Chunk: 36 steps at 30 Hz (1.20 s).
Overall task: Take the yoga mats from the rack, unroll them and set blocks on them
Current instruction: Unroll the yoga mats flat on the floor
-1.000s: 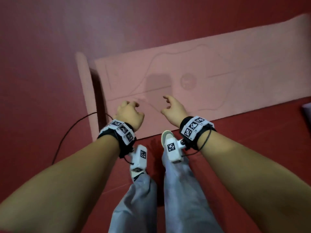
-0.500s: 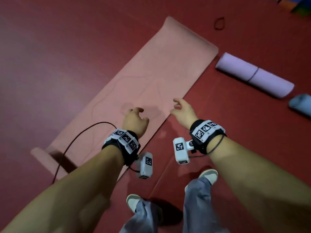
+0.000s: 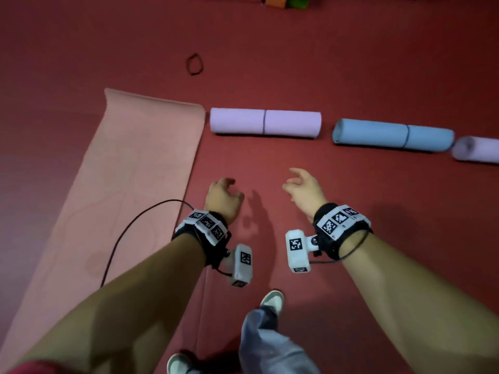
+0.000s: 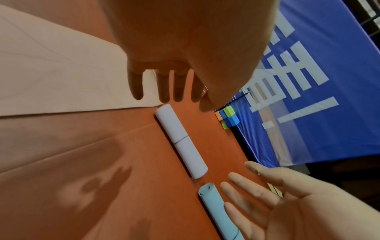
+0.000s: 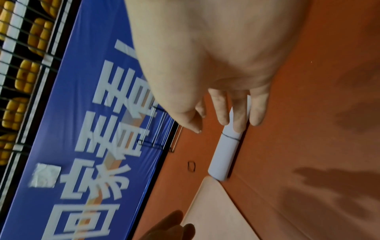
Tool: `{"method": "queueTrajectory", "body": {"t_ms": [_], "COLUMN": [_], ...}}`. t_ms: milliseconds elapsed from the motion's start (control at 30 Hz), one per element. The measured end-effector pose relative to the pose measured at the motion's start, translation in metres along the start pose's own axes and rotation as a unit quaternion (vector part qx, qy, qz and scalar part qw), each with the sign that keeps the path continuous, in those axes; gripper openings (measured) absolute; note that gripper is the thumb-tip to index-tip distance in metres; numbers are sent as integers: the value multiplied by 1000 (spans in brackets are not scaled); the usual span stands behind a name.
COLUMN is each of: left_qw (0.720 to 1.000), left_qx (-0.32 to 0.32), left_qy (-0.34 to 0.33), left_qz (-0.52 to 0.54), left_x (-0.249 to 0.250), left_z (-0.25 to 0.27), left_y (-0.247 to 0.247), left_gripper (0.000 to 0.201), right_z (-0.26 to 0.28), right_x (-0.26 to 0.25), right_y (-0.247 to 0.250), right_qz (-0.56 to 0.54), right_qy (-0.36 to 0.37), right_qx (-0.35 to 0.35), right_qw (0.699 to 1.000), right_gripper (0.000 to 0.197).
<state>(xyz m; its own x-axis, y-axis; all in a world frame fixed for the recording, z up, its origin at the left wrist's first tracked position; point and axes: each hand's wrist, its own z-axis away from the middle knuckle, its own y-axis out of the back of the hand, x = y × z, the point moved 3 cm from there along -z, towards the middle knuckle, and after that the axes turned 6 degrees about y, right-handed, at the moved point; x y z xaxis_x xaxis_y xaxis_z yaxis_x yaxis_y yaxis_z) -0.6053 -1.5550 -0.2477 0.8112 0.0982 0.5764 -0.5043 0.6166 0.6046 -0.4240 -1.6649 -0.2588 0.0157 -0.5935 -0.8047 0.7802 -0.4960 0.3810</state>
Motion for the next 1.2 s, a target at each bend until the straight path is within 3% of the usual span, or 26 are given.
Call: {"method": "queueTrajectory", "body": {"t_ms": [167, 300, 767, 967, 1200], "left_qw": [999, 999, 992, 987, 987], "left_qx": [-20, -31, -119, -141, -125], "left_qy": [-25, -23, 27, 57, 87], "left_qz": [-9, -19, -34, -59, -47], "left_x": [73, 98, 153, 158, 164], "left_z": [-49, -89, -291, -338, -383], "left_y": [-47, -67, -64, -67, -110], "left_gripper": [44, 43, 48, 46, 45], "right_z": [-54, -94, -298, -355, -429], "right_x": [6, 11, -29, -37, -18], "right_y": [69, 84, 60, 49, 59], "right_qz": [-37, -54, -39, -42, -38], "right_qy": [-15, -32, -108, -120, -123], "right_qx": [34, 41, 43, 18, -29], "right_qw": [999, 997, 992, 992, 991], "right_gripper": [49, 47, 43, 41, 40]}}
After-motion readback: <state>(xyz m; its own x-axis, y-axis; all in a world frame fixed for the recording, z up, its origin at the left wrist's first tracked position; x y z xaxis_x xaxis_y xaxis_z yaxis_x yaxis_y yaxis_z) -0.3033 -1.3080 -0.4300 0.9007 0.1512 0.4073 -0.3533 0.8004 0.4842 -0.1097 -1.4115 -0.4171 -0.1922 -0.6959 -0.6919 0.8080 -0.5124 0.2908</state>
